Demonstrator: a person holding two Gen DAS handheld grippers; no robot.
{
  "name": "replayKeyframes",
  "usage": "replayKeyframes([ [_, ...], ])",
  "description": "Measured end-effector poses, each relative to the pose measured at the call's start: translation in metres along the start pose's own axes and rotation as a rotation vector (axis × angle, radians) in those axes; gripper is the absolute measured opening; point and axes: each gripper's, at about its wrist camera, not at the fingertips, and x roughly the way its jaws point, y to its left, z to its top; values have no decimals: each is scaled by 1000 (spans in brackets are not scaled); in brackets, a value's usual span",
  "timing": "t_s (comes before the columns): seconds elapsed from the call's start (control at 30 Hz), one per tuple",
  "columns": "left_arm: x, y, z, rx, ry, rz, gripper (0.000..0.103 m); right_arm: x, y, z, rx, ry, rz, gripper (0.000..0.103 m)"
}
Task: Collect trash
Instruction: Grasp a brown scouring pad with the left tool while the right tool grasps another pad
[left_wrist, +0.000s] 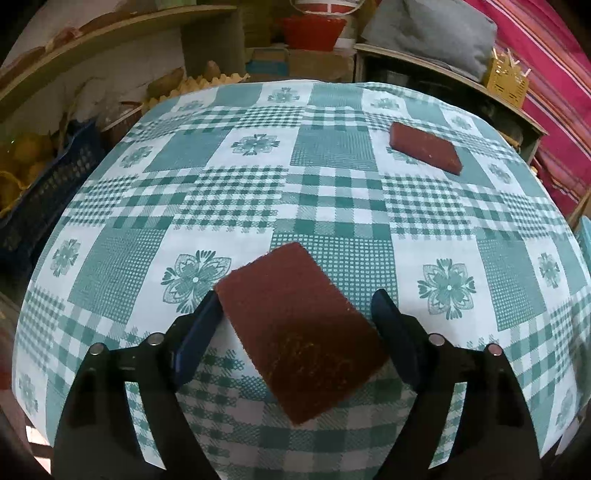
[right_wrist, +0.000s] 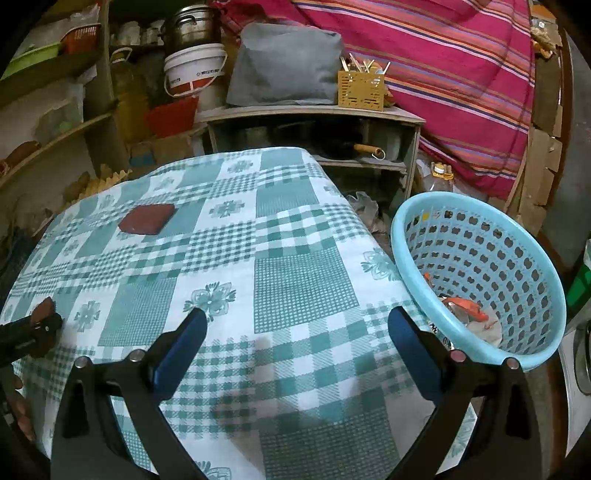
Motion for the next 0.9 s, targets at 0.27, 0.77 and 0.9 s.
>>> replayKeyframes([
  [0.27,-1,7,10,-9,16,-91,73,4,4,0,-13,7,2,96],
  [0.77,-11,20,102,23,-148,-152,74,26,62,39,-98,7,47,96],
  [0.9,-5,34,113,28,-170,-164,74,45,99,55,-129,17,80,96],
])
